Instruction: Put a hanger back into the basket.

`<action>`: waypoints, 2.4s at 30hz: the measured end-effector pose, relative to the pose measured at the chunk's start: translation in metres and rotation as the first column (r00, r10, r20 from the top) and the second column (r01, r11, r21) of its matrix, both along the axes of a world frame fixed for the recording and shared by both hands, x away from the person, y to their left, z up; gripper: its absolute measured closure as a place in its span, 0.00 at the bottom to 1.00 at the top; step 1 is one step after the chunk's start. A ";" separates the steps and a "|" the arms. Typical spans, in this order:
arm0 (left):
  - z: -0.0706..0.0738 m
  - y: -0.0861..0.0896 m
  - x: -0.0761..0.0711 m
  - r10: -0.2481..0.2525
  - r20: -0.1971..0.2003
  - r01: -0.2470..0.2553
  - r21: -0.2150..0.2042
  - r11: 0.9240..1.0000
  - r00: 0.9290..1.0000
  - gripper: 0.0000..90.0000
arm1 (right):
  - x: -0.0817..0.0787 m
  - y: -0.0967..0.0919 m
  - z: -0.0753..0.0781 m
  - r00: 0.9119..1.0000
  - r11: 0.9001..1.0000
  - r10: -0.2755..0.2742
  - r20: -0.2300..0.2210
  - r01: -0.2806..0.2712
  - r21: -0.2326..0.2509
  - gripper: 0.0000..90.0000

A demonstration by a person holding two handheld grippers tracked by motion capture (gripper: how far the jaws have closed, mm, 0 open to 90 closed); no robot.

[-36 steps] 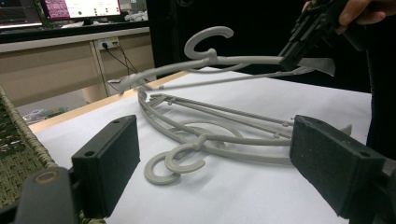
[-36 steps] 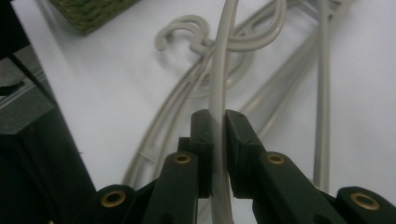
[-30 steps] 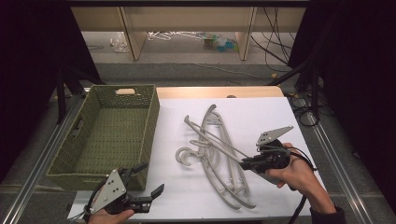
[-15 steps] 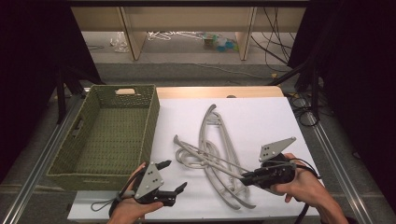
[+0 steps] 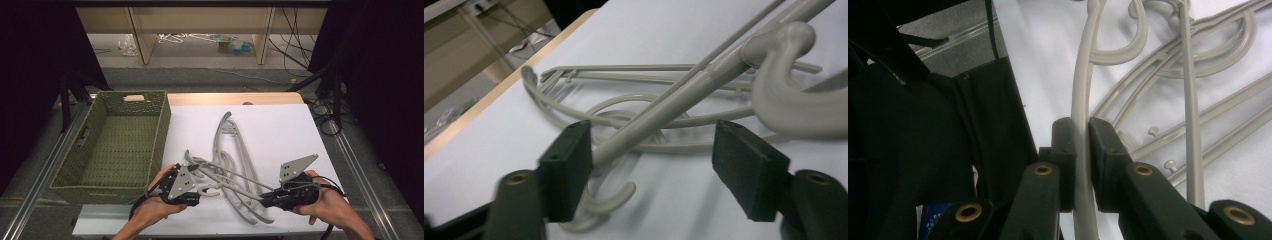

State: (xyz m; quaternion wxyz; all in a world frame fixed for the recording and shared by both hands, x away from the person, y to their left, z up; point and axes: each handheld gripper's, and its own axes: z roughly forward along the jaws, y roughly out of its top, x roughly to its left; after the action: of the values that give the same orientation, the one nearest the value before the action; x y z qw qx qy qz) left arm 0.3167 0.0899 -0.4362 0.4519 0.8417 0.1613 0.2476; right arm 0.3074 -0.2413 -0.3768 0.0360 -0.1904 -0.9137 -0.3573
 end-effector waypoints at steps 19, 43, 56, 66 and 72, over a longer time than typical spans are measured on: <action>-0.005 -0.018 0.020 -0.283 0.078 0.265 0.180 0.947 0.956 0.59 | 0.000 -0.004 -0.009 0.999 0.999 0.051 -0.011 -0.051 -0.007 0.91; 0.008 -0.034 0.020 -0.376 0.158 0.297 0.373 0.879 0.913 0.85 | 0.012 -0.014 0.001 0.984 0.995 -0.098 0.151 0.102 -0.020 0.58; 0.036 -0.036 0.050 -0.176 0.050 0.156 0.271 0.950 0.983 0.88 | 0.005 -0.027 0.042 0.881 0.925 -0.375 0.288 0.334 0.181 0.33; 0.063 -0.009 0.065 0.007 -0.240 -0.017 -0.040 0.999 0.971 0.88 | -0.002 -0.010 0.006 0.917 0.943 -0.329 0.224 0.308 0.127 0.29; 0.078 0.010 0.057 -0.003 -0.376 -0.079 -0.203 0.976 0.927 0.88 | -0.003 -0.009 -0.008 0.922 0.943 -0.328 0.204 0.310 0.118 0.29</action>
State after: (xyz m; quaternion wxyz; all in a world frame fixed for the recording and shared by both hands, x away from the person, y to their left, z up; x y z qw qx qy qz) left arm 0.3741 0.0996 -0.3577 0.4959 0.8166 0.2864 0.0725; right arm 0.3048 -0.2504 -0.3846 -0.1167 -0.2941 -0.8531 -0.4149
